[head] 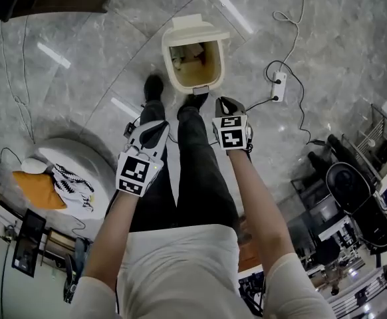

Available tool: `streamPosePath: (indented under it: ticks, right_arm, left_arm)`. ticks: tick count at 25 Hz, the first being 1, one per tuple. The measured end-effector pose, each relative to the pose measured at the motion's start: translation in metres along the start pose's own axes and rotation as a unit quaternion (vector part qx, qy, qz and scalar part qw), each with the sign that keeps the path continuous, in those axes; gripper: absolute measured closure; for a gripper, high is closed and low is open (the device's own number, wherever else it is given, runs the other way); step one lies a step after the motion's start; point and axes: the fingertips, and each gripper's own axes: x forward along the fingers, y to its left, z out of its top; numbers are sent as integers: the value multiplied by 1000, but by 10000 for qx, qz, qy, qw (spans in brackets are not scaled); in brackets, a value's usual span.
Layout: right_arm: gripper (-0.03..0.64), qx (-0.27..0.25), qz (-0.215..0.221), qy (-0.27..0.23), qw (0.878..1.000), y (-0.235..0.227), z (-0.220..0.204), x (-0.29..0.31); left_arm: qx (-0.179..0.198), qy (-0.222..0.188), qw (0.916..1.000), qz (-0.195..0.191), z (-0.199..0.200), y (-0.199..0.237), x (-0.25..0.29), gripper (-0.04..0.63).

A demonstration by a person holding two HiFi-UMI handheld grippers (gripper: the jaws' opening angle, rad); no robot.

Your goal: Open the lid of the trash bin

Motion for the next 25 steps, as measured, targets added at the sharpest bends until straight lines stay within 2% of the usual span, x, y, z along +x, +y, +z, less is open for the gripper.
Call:
streamPosePath:
  ticks: [4, 9, 18, 25]
  right_arm:
    - [583, 26, -32, -130, 9999, 1, 11, -25]
    - [583, 71, 130, -239, 9996, 3, 16, -57]
    - [583, -102, 3, -575, 9983, 3, 34, -117]
    - [583, 16, -111, -985, 9951, -3, 58, -163]
  left_arm:
    - [37, -45, 9999, 96, 11, 1, -15, 577]
    - [152, -108, 9998, 120, 30, -8, -35, 577]
    - [340, -127, 9993, 28, 57, -24, -68, 577]
    - [634, -253, 9977, -32, 93, -27, -87, 577]
